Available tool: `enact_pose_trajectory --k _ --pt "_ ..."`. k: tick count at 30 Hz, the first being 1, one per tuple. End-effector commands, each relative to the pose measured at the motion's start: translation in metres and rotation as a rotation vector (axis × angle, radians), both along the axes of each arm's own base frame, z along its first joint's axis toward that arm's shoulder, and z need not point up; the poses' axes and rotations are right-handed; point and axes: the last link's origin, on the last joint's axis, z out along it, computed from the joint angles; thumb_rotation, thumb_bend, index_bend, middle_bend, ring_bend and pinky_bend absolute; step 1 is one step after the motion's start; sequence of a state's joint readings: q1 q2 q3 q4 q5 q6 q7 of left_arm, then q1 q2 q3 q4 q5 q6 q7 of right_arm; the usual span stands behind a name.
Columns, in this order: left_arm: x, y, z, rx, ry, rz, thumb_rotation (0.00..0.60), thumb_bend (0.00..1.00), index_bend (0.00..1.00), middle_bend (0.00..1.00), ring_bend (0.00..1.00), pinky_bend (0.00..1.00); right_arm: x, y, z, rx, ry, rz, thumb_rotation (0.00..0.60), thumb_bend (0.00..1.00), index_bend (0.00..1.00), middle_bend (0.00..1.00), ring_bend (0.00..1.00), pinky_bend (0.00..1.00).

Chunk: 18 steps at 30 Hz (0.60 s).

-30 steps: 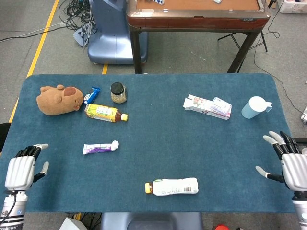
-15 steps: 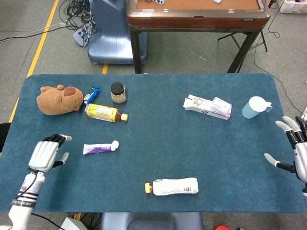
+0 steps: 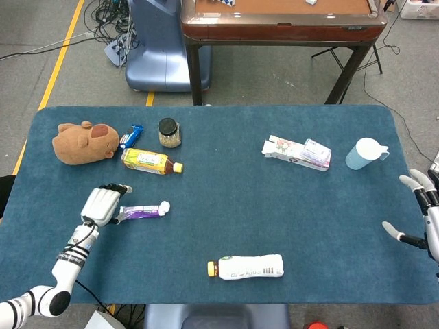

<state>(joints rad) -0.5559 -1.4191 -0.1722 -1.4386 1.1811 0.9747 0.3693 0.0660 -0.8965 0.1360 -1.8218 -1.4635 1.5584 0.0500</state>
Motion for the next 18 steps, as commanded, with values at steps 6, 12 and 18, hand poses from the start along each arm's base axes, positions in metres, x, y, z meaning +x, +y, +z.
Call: enact_pose_trajectory --k 6,12,18 --pt "0.006 0.0 -0.018 -0.046 0.056 -0.016 0.6 0.25 0.3 0.33 0.24 0.28 -0.005 0.002 0.0 0.006 -0.013 -0.01 0.6 0.14 0.18 0.13 0.0 0.08" --pt "0.006 0.0 -0.027 -0.056 0.071 -0.016 0.6 0.25 0.32 0.35 0.24 0.28 -0.009 0.004 0.002 0.008 -0.023 -0.017 0.6 0.14 0.18 0.13 0.0 0.07" --pt "0.007 -0.002 -0.031 -0.074 0.082 -0.024 0.6 0.25 0.36 0.38 0.24 0.28 -0.012 0.006 0.003 0.007 -0.03 -0.021 0.6 0.14 0.18 0.13 0.0 0.08"
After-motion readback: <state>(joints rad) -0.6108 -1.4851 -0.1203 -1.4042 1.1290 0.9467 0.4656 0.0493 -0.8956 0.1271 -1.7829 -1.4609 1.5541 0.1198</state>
